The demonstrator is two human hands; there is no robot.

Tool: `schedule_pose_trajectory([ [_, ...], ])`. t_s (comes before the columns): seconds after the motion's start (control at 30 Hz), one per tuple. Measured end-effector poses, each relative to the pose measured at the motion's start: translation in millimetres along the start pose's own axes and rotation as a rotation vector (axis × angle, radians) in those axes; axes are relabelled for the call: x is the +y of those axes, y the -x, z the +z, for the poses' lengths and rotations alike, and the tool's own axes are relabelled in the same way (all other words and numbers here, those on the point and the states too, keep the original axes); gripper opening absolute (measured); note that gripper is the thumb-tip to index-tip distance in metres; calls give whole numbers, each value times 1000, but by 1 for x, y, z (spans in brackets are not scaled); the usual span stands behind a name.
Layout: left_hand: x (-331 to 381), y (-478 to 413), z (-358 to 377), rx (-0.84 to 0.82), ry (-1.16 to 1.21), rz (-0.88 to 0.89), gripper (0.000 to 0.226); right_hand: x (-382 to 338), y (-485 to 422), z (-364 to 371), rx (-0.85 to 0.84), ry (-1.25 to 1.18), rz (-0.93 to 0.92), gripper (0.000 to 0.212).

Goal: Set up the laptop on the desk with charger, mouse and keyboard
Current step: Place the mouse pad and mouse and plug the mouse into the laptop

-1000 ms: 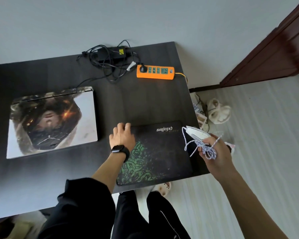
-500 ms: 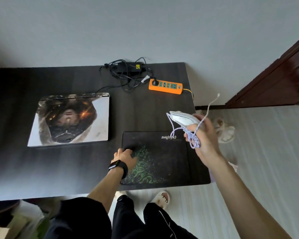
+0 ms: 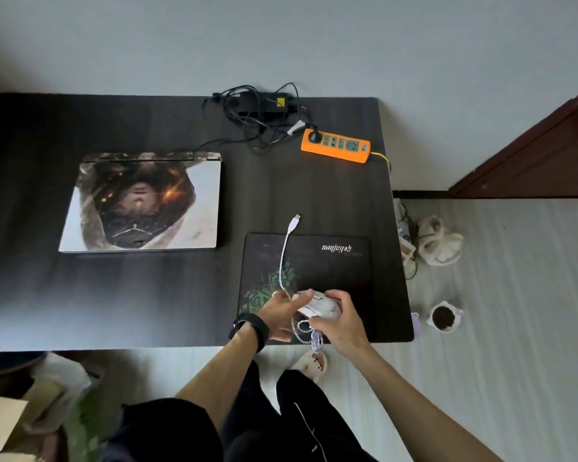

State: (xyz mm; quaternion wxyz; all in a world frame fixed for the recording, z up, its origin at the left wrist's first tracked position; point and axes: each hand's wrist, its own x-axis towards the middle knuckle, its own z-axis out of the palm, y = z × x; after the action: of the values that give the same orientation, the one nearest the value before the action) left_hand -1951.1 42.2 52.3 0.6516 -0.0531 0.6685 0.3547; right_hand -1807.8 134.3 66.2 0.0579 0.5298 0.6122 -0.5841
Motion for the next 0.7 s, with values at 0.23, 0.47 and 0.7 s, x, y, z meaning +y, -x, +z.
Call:
schedule_pose_trajectory([
  [0.23, 0, -3, 4, 82, -74, 92, 7, 20, -12, -11, 109, -445, 149, 57],
  [0.47, 77, 8, -53, 522, -119, 517, 27, 12, -16, -25, 422, -405, 45, 50],
  [0.7, 186, 55, -63, 537, -100, 747, 24, 14, -11, -2, 499, -17, -152, 67],
])
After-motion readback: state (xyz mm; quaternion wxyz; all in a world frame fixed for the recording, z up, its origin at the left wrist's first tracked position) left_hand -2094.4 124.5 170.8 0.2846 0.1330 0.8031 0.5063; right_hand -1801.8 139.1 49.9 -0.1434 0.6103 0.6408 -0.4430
